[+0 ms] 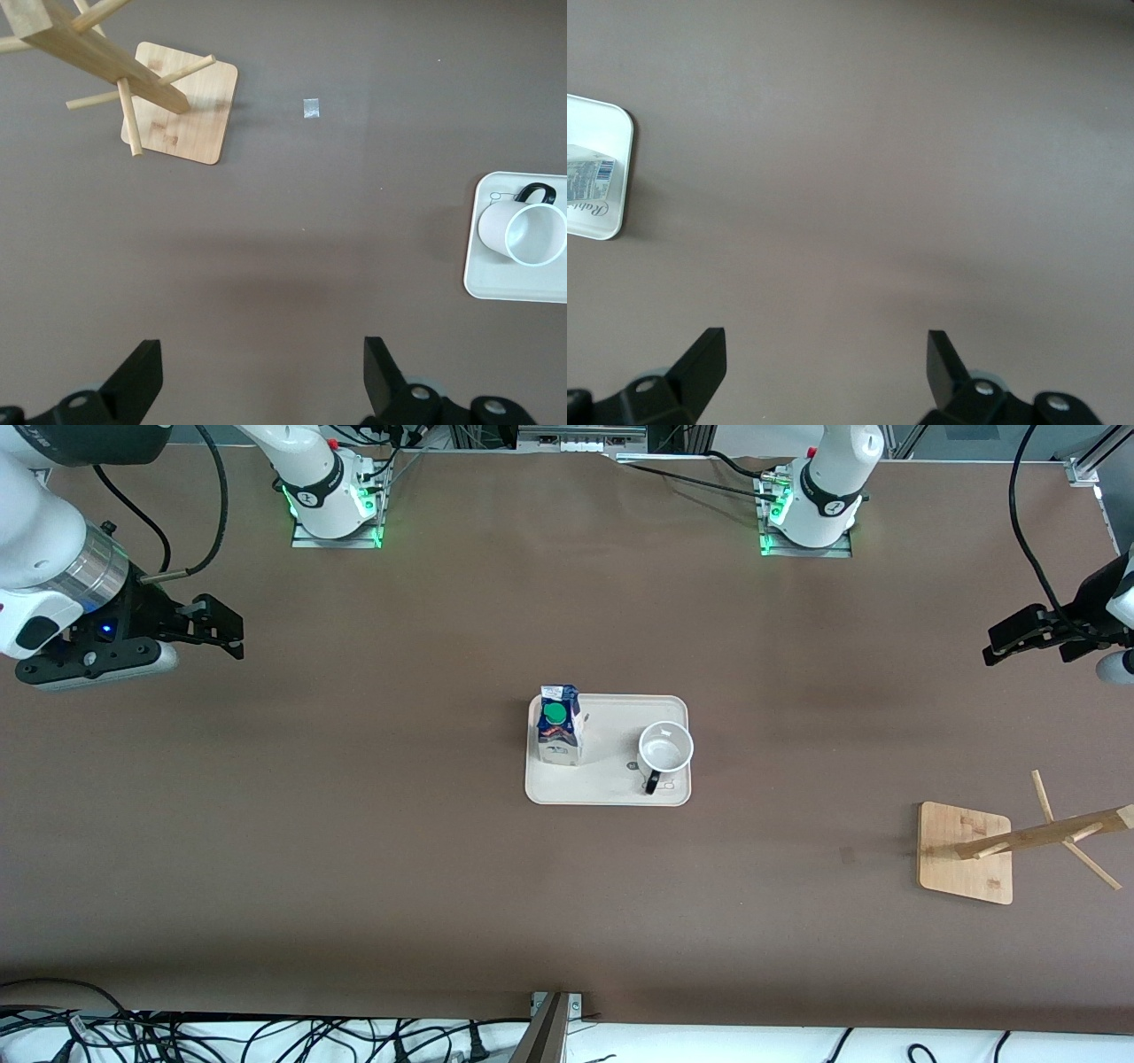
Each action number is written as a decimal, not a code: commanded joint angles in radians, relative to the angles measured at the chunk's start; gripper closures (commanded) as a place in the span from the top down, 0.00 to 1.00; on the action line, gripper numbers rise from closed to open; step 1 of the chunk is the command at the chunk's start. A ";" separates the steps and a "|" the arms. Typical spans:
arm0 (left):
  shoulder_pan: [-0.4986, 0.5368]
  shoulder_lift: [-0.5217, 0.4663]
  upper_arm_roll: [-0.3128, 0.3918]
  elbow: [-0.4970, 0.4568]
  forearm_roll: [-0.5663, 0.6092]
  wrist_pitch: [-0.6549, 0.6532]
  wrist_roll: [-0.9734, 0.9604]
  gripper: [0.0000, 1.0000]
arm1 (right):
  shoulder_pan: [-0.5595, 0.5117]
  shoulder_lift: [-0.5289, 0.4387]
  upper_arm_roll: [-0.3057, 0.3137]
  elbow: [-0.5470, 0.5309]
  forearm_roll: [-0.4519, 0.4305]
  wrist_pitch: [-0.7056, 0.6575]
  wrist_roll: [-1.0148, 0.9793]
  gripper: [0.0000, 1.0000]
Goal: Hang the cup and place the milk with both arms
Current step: 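Reach the right gripper toward the milk carton on the white tray, then grasp the milk carton with the right gripper while the left gripper reaches the mug, then place the carton off the tray while the left gripper grasps the mug rim, then lift the white mug with the left gripper and carry it to the stand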
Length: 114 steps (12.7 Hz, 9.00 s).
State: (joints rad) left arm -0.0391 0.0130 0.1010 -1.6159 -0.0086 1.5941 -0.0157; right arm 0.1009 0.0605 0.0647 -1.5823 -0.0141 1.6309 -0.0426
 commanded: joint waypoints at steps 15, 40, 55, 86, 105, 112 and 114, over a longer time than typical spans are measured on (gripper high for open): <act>0.027 0.051 -0.001 0.056 -0.054 -0.036 -0.010 1.00 | 0.416 0.332 0.003 0.095 0.079 0.315 0.723 1.00; -0.002 0.191 -0.125 0.051 -0.033 0.044 0.122 1.00 | 0.421 0.405 -0.020 0.236 0.095 0.178 0.637 0.41; -0.344 0.548 -0.210 0.162 -0.115 0.351 -0.053 1.00 | 0.303 0.171 -0.335 -0.387 0.121 0.380 0.010 0.48; -0.516 0.601 -0.184 -0.045 0.128 0.583 -0.308 0.00 | 0.290 -0.065 -0.394 -0.021 0.010 0.012 -0.042 1.00; -0.137 0.268 0.034 0.074 -0.230 0.368 -0.196 0.00 | 0.281 -0.065 -0.398 0.001 0.000 0.006 -0.043 1.00; -0.131 0.289 0.183 0.152 -0.248 0.333 -0.030 0.00 | 0.283 -0.067 -0.398 0.001 0.000 0.004 -0.043 1.00; -0.131 0.303 0.203 0.152 -0.298 0.336 -0.030 0.00 | 0.283 -0.067 -0.396 0.001 0.000 0.004 -0.043 1.00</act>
State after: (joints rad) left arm -0.1645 0.2994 0.2799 -1.4831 -0.2548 1.9438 -0.0712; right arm 0.3877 -0.0098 -0.3372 -1.6024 0.0011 1.6570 -0.0810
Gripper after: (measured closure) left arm 0.938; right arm 0.000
